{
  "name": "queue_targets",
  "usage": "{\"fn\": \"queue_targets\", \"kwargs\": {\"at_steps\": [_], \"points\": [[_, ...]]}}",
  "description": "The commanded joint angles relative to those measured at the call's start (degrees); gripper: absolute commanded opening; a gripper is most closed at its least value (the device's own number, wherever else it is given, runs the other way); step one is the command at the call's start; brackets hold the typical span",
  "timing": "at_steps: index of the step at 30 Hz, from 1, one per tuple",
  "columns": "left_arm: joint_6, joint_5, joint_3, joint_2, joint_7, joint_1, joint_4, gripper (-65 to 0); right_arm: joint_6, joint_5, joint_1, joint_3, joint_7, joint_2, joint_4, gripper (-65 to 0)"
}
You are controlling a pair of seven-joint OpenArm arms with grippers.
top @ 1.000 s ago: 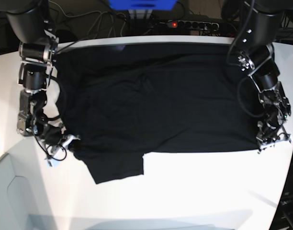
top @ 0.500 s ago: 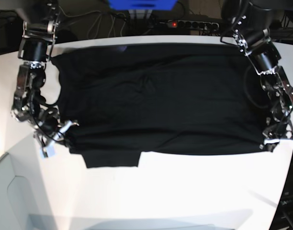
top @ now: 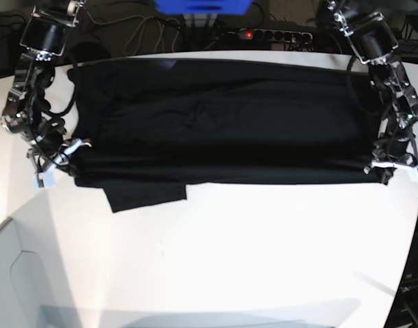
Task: Fold the T-shirt properly
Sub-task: 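Grasp the hem corners and fold the hem onto the shoulder edge with both grippers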
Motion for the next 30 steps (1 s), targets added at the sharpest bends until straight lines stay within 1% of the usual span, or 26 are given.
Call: {"fn": "queue_targets", "kwargs": {"at_steps": [1,3,4,7,10,11,14,18,23,27,30], "points": [[0.5,0.1,-0.6,-1.5,-2.0,-0.3,1.1,-65.0,-0.3,0.1,-0.1,0.7,1.4,1.1,1.1,-65.0],[0.5,0.2,-2.4,-1.5,-2.0,0.7,0.9,-65.0,-0.3,-0.1,-1.0,0.7,1.4,1.3,1.1,-65.0],[0.5,0.2,-3.1,-1.4,-2.0,0.8,0.8,-65.0,-0.3,0.0,-1.6,0.7,1.4,1.9,1.1,-65.0],[0.5,0.3,-5.4,-0.5,-2.0,1.0,0.5,-65.0,-0.3,0.2,-2.2,0.7,0.7,2.8,1.1,-65.0],[0.5,0.3,-6.9,-0.5,-2.0,1.1,0.3,-65.0,-0.3,0.2,-1.8,1.1,-2.1,3.1,1.9,-65.0],[0.5,0.3,-7.0,-0.5,-1.9,1.4,0.3,-65.0,-0.3,0.2,-1.8,2.0,-3.1,3.4,3.4,-65.0],[0.5,0.3,-7.0,-0.5,-2.0,3.0,0.7,-65.0,-0.3,0.1,-2.3,3.5,-6.6,2.8,8.7,-65.0],[0.5,0.3,-7.0,-0.1,-2.0,3.4,0.7,-65.0,-0.3,-0.2,-2.4,3.6,-12.0,2.8,15.1,-65.0],[0.5,0.3,-7.0,0.3,-2.0,5.0,0.9,-65.0,-0.3,-0.2,-2.5,3.7,-18.0,3.1,16.0,-65.0],[0.5,0.3,-7.0,0.3,-2.0,5.1,0.4,-65.0,-0.3,-0.2,-4.4,3.5,-20.3,2.8,16.2,-65.0],[0.5,0.3,-7.0,0.3,-2.0,5.1,0.3,-65.0,-0.3,-0.2,-6.5,3.3,-20.3,2.8,16.3,-65.0]]}}
